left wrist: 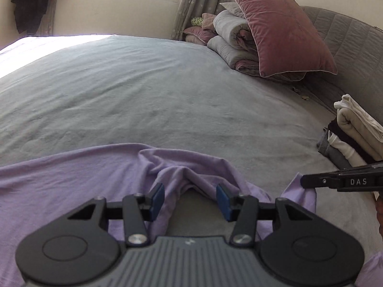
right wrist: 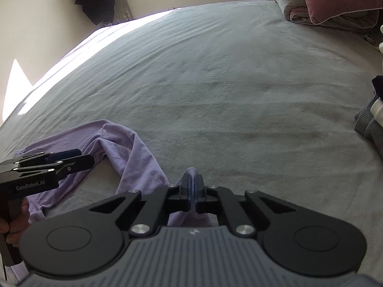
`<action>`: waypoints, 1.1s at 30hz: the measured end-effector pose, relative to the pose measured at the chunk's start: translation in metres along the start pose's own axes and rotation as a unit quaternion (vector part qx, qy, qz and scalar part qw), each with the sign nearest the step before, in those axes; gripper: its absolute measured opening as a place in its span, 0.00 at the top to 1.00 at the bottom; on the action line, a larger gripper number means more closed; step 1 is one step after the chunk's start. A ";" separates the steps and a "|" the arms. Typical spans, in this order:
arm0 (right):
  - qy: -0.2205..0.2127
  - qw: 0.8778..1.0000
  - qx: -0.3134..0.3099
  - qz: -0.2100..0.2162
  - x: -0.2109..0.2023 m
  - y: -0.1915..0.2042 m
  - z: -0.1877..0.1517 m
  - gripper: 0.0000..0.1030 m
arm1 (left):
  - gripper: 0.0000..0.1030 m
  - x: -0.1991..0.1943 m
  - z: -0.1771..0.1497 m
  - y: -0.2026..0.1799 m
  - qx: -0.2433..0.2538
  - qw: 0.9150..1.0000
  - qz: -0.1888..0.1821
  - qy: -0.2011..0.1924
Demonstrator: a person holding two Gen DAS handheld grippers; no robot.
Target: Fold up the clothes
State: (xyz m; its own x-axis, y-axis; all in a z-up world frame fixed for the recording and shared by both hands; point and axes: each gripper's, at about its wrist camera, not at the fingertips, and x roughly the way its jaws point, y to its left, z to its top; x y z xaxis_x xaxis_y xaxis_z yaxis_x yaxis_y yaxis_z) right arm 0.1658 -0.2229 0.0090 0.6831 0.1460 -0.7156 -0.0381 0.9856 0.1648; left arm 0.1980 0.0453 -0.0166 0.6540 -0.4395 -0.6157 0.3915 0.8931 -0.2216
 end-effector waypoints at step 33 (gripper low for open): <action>-0.079 0.986 0.029 -0.146 0.006 -0.087 0.013 0.98 | 0.54 0.039 0.047 0.089 0.112 0.985 0.112 0.068</action>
State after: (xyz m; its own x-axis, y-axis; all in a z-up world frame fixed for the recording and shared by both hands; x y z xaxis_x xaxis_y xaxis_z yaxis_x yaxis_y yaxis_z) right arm 0.1827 -0.3090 -0.0011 0.7643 -0.1637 -0.6238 0.2157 0.9764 0.0080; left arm 0.2884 0.1032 -0.0247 0.6539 -0.2025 -0.7290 0.3892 0.9163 0.0946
